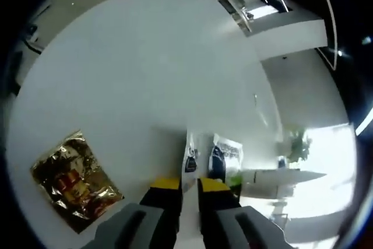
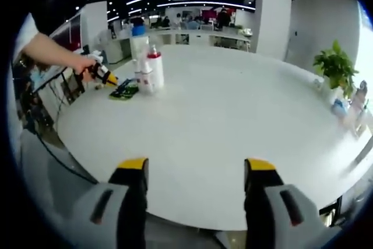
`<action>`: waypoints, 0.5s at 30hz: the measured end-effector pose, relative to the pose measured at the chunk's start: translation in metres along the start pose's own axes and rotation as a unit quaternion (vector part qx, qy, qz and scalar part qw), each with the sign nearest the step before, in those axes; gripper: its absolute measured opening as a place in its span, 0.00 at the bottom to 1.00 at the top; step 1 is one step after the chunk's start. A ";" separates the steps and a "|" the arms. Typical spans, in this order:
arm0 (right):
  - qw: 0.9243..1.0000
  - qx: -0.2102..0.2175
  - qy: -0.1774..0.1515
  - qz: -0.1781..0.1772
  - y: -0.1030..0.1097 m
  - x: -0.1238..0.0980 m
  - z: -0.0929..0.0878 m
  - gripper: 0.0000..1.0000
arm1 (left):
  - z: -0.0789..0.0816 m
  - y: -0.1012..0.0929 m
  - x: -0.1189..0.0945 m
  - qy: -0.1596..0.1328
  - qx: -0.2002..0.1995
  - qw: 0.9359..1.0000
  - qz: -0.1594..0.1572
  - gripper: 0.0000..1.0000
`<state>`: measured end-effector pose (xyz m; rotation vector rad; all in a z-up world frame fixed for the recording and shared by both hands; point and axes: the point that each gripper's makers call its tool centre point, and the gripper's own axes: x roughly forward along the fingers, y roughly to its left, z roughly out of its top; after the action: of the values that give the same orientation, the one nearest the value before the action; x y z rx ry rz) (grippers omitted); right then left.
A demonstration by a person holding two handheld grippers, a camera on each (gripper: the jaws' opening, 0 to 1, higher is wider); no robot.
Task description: Arrange the skincare products in the storage area until every visible bottle or jar stands upright without overlapping.
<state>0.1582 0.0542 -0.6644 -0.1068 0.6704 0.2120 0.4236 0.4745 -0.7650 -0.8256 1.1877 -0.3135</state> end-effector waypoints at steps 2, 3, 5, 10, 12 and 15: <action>1.000 0.000 0.001 0.002 0.001 0.000 0.000 0.68 | -0.006 -0.004 -0.002 0.008 -0.009 1.000 -0.006 0.14; 1.000 0.000 0.000 0.002 0.001 0.000 0.000 0.68 | -0.004 -0.003 -0.002 0.009 -0.009 1.000 -0.006 0.15; 1.000 0.000 -0.001 0.002 0.001 0.000 0.000 0.68 | -0.002 0.000 -0.005 0.005 -0.002 1.000 0.002 0.14; 1.000 -0.001 -0.004 0.002 0.002 -0.001 0.001 0.68 | -0.002 0.004 -0.013 0.002 0.003 1.000 0.018 0.16; 1.000 -0.002 -0.004 0.002 0.002 -0.001 0.001 0.68 | 0.005 0.008 -0.014 0.000 0.006 1.000 0.023 0.18; 1.000 -0.004 -0.005 0.003 0.002 -0.001 0.001 0.68 | 0.005 0.008 -0.018 -0.008 0.012 0.999 0.030 0.21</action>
<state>0.1576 0.0562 -0.6633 -0.1105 0.6606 0.2213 0.4202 0.4932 -0.7569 -0.7693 1.1890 -0.2695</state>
